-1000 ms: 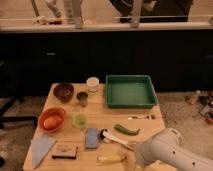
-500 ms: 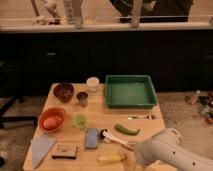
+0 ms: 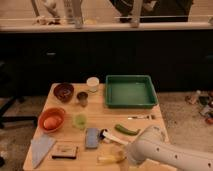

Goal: Place banana in plastic cup

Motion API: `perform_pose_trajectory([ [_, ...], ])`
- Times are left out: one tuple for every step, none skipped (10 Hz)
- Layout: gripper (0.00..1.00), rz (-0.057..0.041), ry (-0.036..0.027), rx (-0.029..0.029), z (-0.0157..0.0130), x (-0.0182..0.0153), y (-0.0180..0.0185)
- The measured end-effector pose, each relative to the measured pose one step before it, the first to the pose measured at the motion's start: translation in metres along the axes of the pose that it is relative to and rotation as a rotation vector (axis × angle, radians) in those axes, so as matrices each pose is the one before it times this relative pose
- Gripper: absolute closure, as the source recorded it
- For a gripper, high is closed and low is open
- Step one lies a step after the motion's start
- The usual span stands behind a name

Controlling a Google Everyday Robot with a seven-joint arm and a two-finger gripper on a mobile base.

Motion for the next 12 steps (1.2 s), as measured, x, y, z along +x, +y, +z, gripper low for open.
perform_pose_trajectory([
  [0.2, -0.00737, 0.00517, -0.00693, 0.00369, -0.00387, 0.00078],
  [0.22, -0.00932, 0.00862, -0.00784, 0.00587, -0.0033, 0.00186],
  [0.3, -0.01131, 0.00879, -0.00578, 0.00606, -0.00354, 0.00131],
  [0.4, -0.00575, 0.00311, -0.0036, 0.00565, -0.00148, 0.00193],
  [0.5, -0.00344, 0.0006, 0.00118, 0.00358, -0.00128, 0.00026],
  [0.59, 0.0002, -0.00129, 0.00228, 0.00259, -0.00023, 0.00094],
  [0.72, 0.00088, 0.001, -0.00375, -0.00098, 0.0006, 0.00144],
  [0.8, -0.00307, 0.00137, -0.00167, -0.00207, -0.00055, -0.00011],
  [0.9, -0.00331, -0.00065, 0.00074, -0.00108, -0.00082, -0.0009],
  [0.98, 0.0031, 0.00141, -0.00075, -0.00132, 0.00091, 0.00032],
  [1.0, -0.00058, 0.00075, -0.00254, 0.00032, 0.00024, 0.00119],
  [1.0, 0.00067, 0.00011, -0.00076, 0.00013, 0.00026, 0.00054],
])
